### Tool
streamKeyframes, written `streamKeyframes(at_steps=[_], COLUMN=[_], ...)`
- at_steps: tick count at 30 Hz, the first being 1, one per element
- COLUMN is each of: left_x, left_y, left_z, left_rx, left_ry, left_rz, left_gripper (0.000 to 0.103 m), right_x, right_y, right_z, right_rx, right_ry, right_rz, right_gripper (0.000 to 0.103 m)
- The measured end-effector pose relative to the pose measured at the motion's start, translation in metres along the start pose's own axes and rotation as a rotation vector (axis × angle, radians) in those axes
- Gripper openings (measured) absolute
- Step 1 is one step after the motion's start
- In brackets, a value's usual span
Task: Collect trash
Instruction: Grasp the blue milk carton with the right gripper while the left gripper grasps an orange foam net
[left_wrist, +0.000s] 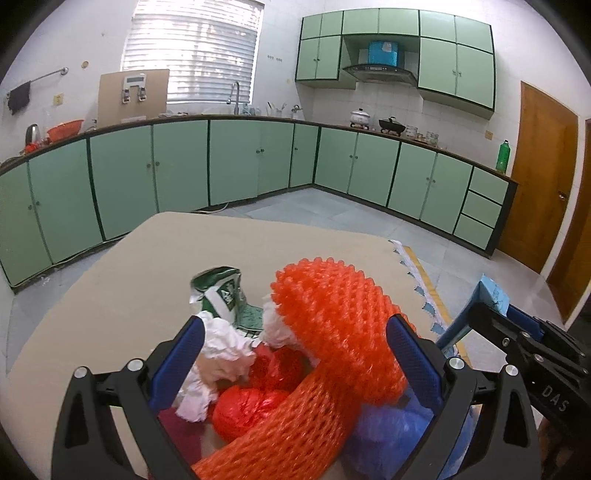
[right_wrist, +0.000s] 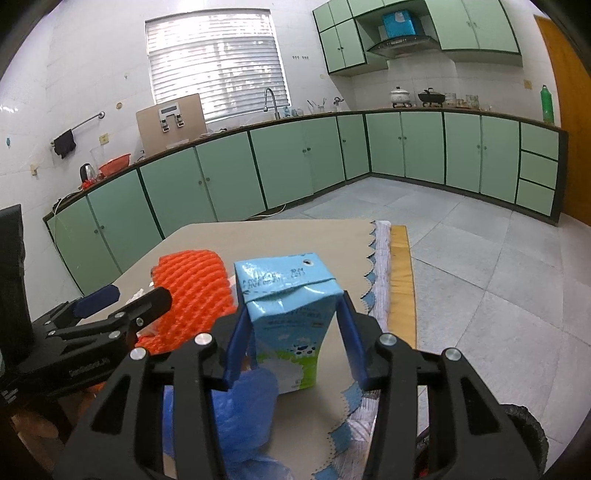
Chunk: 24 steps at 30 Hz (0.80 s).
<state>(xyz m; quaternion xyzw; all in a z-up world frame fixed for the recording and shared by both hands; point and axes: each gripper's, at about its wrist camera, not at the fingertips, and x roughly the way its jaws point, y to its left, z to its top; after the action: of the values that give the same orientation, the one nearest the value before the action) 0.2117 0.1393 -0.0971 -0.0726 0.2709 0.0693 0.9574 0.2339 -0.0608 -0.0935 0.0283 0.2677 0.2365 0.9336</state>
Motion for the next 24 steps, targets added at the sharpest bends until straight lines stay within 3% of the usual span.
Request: streamKeyframes(at_steps=[4, 7, 10, 12, 16, 17, 24], left_x=[0.009, 0.013, 0.019, 0.021, 0.018, 0.016, -0.005], left_y=[-0.003, -0.005, -0.009, -0.015, -0.019, -0.020, -0.017], left_z=[0.001, 0.003, 0.003, 0.003, 0.001, 0.002, 0.008], left_rx=[-0.009, 0.001, 0.011, 0.020, 0.042, 0.043, 0.039], left_ry=[0.017, 0.027, 0.038, 0.042, 0.032, 0.028, -0.028], left_rz=[-0.029, -0.046, -0.056, -0.056, -0.048, -0.051, -0.072], left_gripper=[0.094, 0.082, 0.066, 0.050, 0.027, 0.017, 0.003], right_x=[0.002, 0.005, 0.006, 0.007, 0.006, 0.006, -0.006], right_y=[-0.003, -0.005, -0.005, -0.002, 0.001, 0.001, 0.004], right_z=[0.001, 0.003, 0.003, 0.004, 0.004, 0.004, 0.012], right_rx=[-0.004, -0.008, -0.015, -0.021, -0.019, -0.017, -0.017], right_ry=[-0.001, -0.001, -0.002, -0.002, -0.001, 0.000, -0.032], right_rz=[0.001, 0.004, 0.005, 0.004, 0.004, 0.004, 0.013], right_gripper=[0.043, 0.043, 0.043, 0.043, 0.043, 0.043, 0.043])
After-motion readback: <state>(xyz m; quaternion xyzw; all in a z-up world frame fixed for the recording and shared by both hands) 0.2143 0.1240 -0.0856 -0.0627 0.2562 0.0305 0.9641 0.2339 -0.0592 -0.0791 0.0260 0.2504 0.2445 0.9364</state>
